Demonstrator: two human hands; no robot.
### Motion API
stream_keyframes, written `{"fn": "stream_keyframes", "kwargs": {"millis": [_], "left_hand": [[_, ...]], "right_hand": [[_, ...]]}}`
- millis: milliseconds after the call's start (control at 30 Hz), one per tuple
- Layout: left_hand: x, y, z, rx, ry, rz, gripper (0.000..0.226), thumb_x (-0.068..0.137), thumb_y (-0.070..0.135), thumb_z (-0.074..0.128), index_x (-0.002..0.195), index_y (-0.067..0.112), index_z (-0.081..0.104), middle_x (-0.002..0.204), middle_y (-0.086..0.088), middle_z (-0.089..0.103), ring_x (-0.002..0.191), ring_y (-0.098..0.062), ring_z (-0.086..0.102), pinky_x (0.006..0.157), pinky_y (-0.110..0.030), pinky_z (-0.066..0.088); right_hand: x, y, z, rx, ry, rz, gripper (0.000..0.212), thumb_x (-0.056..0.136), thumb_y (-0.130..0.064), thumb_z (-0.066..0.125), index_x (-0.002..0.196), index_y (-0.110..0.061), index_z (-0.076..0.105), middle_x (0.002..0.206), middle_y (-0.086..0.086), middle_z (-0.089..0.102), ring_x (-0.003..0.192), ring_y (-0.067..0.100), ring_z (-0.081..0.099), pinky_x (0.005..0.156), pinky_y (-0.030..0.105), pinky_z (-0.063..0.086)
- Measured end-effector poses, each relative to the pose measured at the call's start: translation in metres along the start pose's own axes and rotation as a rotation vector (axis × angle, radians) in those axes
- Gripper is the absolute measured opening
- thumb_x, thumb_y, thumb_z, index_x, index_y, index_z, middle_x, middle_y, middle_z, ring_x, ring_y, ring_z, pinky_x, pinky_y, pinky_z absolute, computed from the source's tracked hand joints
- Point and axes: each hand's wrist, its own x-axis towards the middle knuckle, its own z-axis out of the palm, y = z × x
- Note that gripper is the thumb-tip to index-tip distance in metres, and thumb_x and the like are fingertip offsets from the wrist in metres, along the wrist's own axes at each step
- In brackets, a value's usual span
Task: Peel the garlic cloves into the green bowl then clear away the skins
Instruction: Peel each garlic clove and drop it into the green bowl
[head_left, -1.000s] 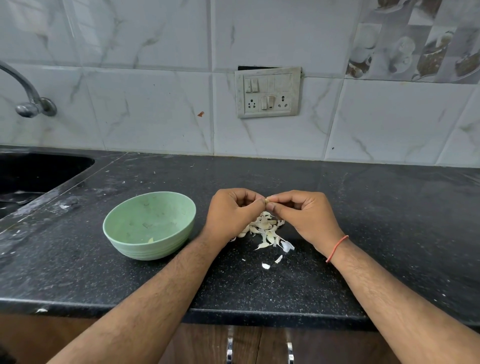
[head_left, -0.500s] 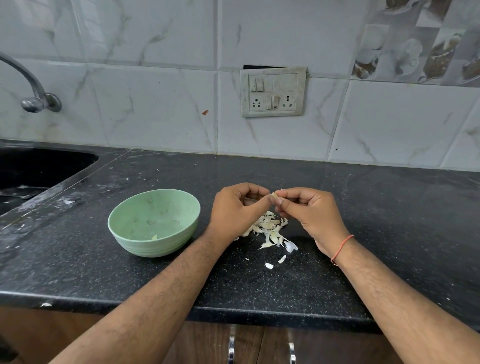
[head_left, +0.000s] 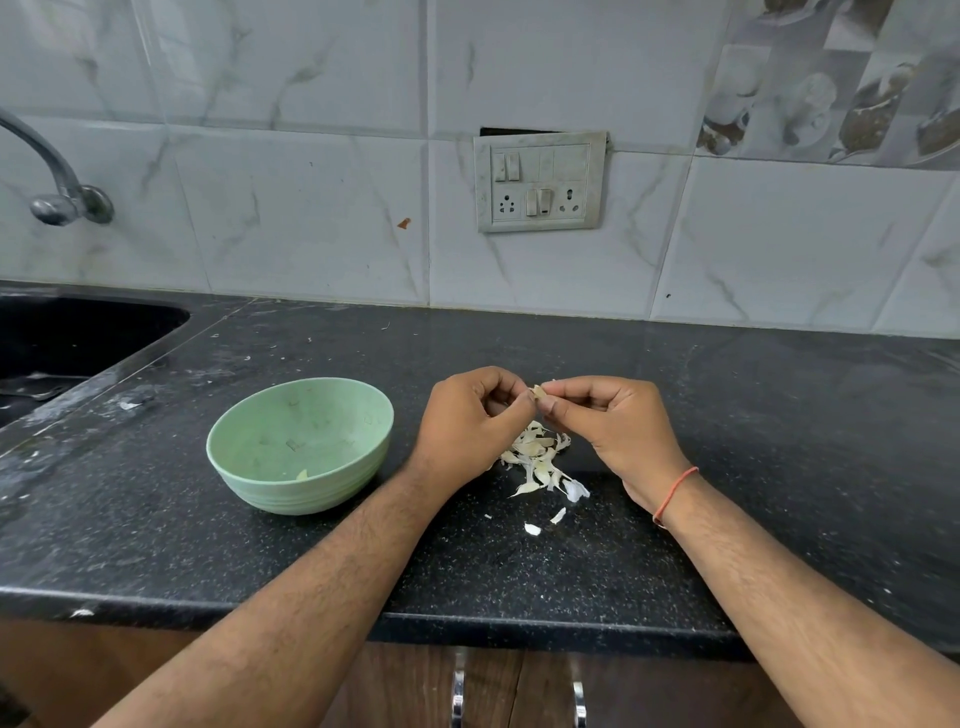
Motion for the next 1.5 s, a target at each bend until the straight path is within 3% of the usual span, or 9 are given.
{"fn": "stream_keyframes", "kwargs": {"millis": [200, 333, 500, 667, 900, 1067, 1333, 1500], "left_hand": [[-0.0015, -0.0003, -0.0003, 0.034, -0.017, 0.01, 0.01, 0.09, 0.019, 0.077, 0.08, 0.021, 0.075, 0.067, 0.009, 0.07, 0.059, -0.001, 0.059, 0.059, -0.017, 0.047], [-0.0001, 0.0001, 0.0001, 0.011, 0.037, 0.012, 0.007, 0.09, 0.021, 0.078, 0.084, 0.023, 0.076, 0.06, 0.006, 0.067, 0.057, -0.005, 0.058, 0.059, -0.02, 0.05], [0.0, 0.0004, -0.0003, 0.025, 0.056, 0.056, 0.004, 0.092, 0.028, 0.081, 0.088, 0.027, 0.08, 0.063, -0.008, 0.07, 0.064, -0.028, 0.065, 0.063, -0.03, 0.056], [0.0007, -0.0001, -0.0003, 0.059, 0.046, 0.051, 0.006, 0.092, 0.024, 0.081, 0.086, 0.025, 0.079, 0.068, 0.009, 0.074, 0.062, -0.004, 0.066, 0.06, -0.017, 0.051], [-0.0006, 0.0004, 0.0, 0.032, -0.024, 0.046, 0.009, 0.095, 0.019, 0.074, 0.086, 0.018, 0.074, 0.069, 0.01, 0.07, 0.056, 0.003, 0.056, 0.056, -0.015, 0.044], [-0.0011, 0.0005, -0.0004, 0.064, -0.051, 0.052, 0.008, 0.094, 0.021, 0.074, 0.086, 0.02, 0.075, 0.072, 0.01, 0.071, 0.059, 0.003, 0.057, 0.058, -0.014, 0.045], [0.0007, -0.003, 0.0001, 0.09, -0.043, 0.057, 0.019, 0.088, 0.011, 0.071, 0.082, 0.026, 0.079, 0.069, 0.009, 0.074, 0.054, -0.005, 0.057, 0.056, -0.023, 0.049], [0.0006, -0.0007, -0.001, 0.041, 0.022, 0.021, 0.036, 0.105, 0.034, 0.06, 0.076, 0.024, 0.08, 0.067, 0.003, 0.075, 0.06, -0.011, 0.068, 0.061, -0.03, 0.055]], "right_hand": [[0.0032, -0.0024, -0.0019, 0.106, 0.045, 0.05, 0.022, 0.085, 0.001, 0.084, 0.106, 0.001, 0.081, 0.094, 0.013, 0.082, 0.078, 0.017, 0.077, 0.071, 0.023, 0.061], [0.0039, 0.0001, -0.0023, 0.093, 0.042, 0.037, 0.02, 0.085, 0.0, 0.084, 0.105, 0.0, 0.082, 0.094, 0.014, 0.081, 0.081, 0.021, 0.077, 0.074, 0.027, 0.063], [0.0024, 0.0008, -0.0015, 0.014, 0.018, 0.008, 0.016, 0.084, -0.008, 0.087, 0.1, -0.008, 0.084, 0.09, 0.011, 0.081, 0.083, 0.022, 0.077, 0.083, 0.033, 0.065], [0.0023, 0.0017, -0.0011, -0.072, 0.01, -0.025, 0.016, 0.086, -0.007, 0.087, 0.101, -0.012, 0.085, 0.094, 0.004, 0.083, 0.093, 0.025, 0.08, 0.088, 0.039, 0.064], [0.0007, -0.0001, 0.0004, -0.005, -0.001, 0.007, 0.016, 0.085, -0.007, 0.086, 0.101, -0.01, 0.084, 0.092, 0.011, 0.082, 0.09, 0.038, 0.079, 0.088, 0.045, 0.065], [0.0019, -0.0039, -0.0013, 0.091, 0.031, 0.071, 0.02, 0.085, -0.005, 0.086, 0.104, -0.005, 0.083, 0.095, 0.013, 0.082, 0.081, 0.023, 0.077, 0.076, 0.03, 0.063], [0.0026, -0.0035, -0.0032, 0.158, 0.011, 0.114, 0.019, 0.089, -0.007, 0.082, 0.107, -0.003, 0.079, 0.098, 0.021, 0.079, 0.086, 0.029, 0.076, 0.084, 0.044, 0.066], [0.0036, -0.0017, -0.0036, 0.073, 0.031, 0.039, 0.017, 0.088, -0.003, 0.084, 0.104, -0.005, 0.08, 0.091, 0.02, 0.079, 0.084, 0.029, 0.076, 0.078, 0.039, 0.065]]}}
